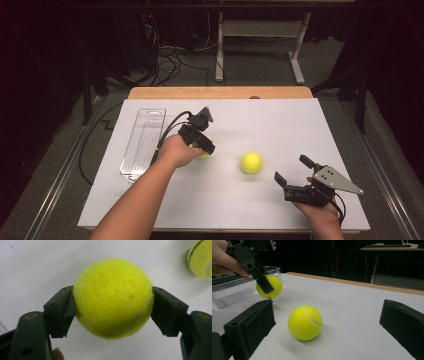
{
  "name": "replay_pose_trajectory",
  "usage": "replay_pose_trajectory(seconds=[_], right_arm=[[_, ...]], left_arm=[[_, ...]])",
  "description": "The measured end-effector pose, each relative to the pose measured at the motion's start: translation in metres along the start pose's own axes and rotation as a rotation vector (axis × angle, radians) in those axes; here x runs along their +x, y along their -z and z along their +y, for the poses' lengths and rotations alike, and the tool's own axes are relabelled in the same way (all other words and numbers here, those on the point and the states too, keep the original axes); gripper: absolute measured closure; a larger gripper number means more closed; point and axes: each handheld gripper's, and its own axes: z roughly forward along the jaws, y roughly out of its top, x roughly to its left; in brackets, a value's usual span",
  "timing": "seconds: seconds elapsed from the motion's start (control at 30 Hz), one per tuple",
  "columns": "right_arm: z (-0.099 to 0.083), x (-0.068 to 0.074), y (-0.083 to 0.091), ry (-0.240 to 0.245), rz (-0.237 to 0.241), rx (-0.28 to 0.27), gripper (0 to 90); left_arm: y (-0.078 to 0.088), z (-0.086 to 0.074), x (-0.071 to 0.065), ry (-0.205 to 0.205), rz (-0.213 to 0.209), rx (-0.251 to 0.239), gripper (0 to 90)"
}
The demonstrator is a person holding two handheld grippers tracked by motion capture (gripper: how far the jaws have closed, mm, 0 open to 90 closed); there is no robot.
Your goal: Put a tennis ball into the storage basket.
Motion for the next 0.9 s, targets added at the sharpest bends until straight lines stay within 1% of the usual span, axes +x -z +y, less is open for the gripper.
replay_pose_trajectory(seconds=[0.1,0.2,0.3,0.4,0.5,0.57,0.63,0.7,0.83,0.9], right_arm=[[0.000,0.000,0.001,0.000,0.000,-0.003,0.1],[0.000,-0.001,0.001,-0.010,-0.001,-0.006,0.1],[0.001,-0.002,0.002,-0.012,-0.002,-0.009,0.1],[0.001,-0.002,0.002,-0.012,-0.003,-0.011,0.1],[0.001,-0.001,0.002,-0.010,-0.003,-0.011,0.1],[0.001,-0.001,0.002,-0.008,-0.003,-0.013,0.1],[0.001,-0.001,0.002,-0.009,-0.004,-0.012,0.1],[0.001,-0.001,0.002,-0.009,-0.003,-0.013,0.1],[0.001,0.000,0.002,-0.008,-0.001,-0.013,0.1],[0.001,0.000,0.002,-0.008,0.000,-0.012,0.1]], left_arm=[[-0.001,-0.005,-0.002,-0.012,-0.009,0.019,26.7],[-0.001,-0.010,-0.004,-0.019,-0.031,0.044,26.8],[0.000,-0.013,-0.005,-0.027,-0.028,0.054,26.8],[0.001,-0.019,-0.006,-0.030,-0.022,0.076,26.8],[0.000,-0.025,-0.010,-0.042,0.001,0.092,26.8],[-0.001,-0.028,-0.012,-0.050,0.000,0.112,26.8],[-0.003,-0.032,-0.016,-0.056,0.015,0.136,26.7],[-0.005,-0.034,-0.019,-0.062,0.020,0.158,26.7],[-0.003,-0.038,-0.025,-0.078,0.011,0.173,26.8],[-0.002,-0.040,-0.026,-0.079,0.004,0.173,26.8]])
